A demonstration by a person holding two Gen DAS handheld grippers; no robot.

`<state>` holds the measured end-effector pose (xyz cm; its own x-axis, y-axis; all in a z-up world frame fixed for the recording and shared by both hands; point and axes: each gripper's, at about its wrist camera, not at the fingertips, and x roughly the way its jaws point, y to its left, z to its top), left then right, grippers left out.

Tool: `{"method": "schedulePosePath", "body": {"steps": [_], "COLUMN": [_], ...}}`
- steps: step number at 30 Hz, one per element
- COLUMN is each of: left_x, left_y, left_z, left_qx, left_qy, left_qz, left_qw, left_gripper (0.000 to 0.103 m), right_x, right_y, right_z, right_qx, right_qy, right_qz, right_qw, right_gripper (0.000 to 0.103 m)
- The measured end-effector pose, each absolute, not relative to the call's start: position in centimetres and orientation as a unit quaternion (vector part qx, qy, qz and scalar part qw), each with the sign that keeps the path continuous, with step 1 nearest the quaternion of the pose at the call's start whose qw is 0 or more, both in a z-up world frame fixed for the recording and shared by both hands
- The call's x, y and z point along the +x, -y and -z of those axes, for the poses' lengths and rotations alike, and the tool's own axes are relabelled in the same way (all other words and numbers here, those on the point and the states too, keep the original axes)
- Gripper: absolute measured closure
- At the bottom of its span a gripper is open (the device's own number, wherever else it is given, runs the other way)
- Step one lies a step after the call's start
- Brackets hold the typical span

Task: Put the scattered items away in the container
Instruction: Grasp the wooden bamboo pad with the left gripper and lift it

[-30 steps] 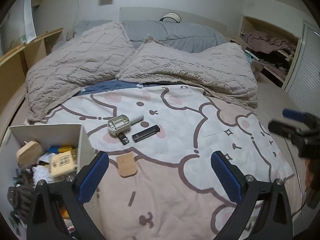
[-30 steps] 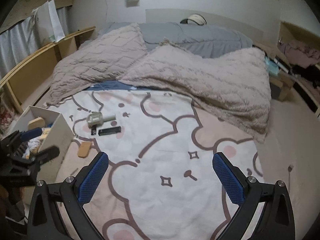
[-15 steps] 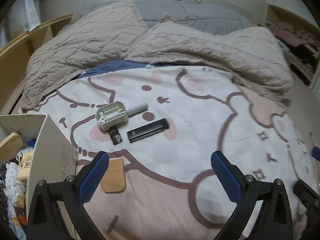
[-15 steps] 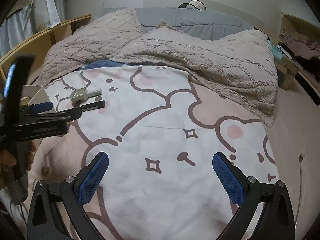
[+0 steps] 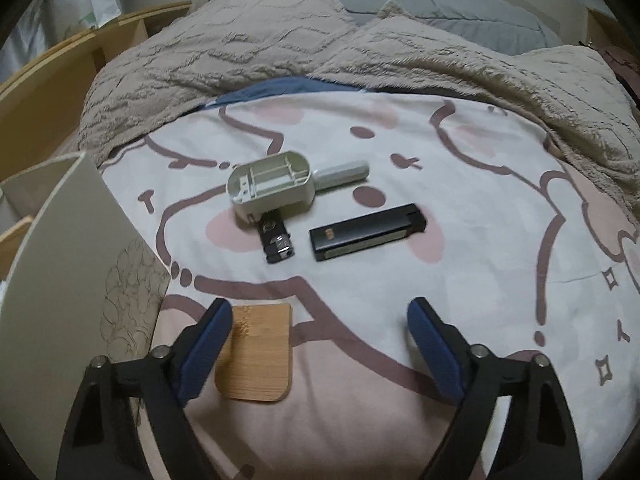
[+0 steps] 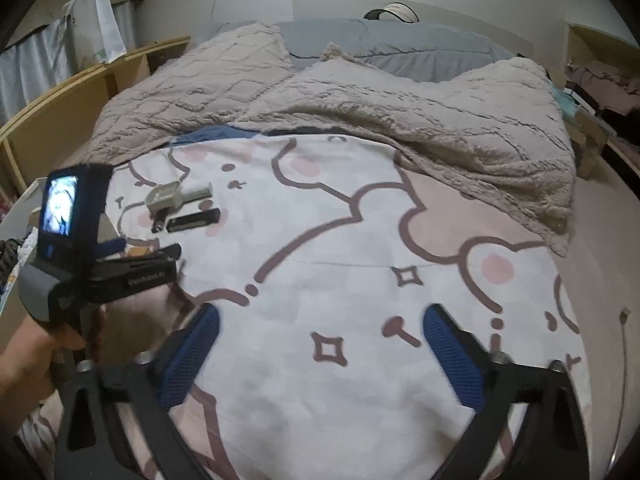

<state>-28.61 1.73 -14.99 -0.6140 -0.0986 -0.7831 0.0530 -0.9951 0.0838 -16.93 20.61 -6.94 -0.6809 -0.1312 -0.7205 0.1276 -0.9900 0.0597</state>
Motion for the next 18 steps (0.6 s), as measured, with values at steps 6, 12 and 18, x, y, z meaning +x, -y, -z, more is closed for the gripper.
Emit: {"method": "schedulePosePath", "body": {"steps": [6,12,18], "left_x": [-28.4,-27.8,-27.4], "left_y": [-0.7,-0.7,-0.5], "left_z": [15.6,15.7,15.8], "left_qx": [0.438,0.428,0.419], "left_qy": [0.022,0.036,0.041], "left_qz": [0.897,0.902,0.906], "left_qw": [0.048,0.044,0.035], "left_gripper": [0.033,0.038,0.04], "right_x": [-18.9,-20.8,-24.2], "right_y": [-19.2,-16.6,-13.4], "right_z": [7.4,7.3,7.2], "right_qx": [0.409,0.416,0.434], "right_qy": [0.024,0.019,-0.016], "right_qz": [0.907,0.901,0.89], "right_qw": [0.095,0.121,0.136], "right_gripper": [0.061,0.074,0.077]}}
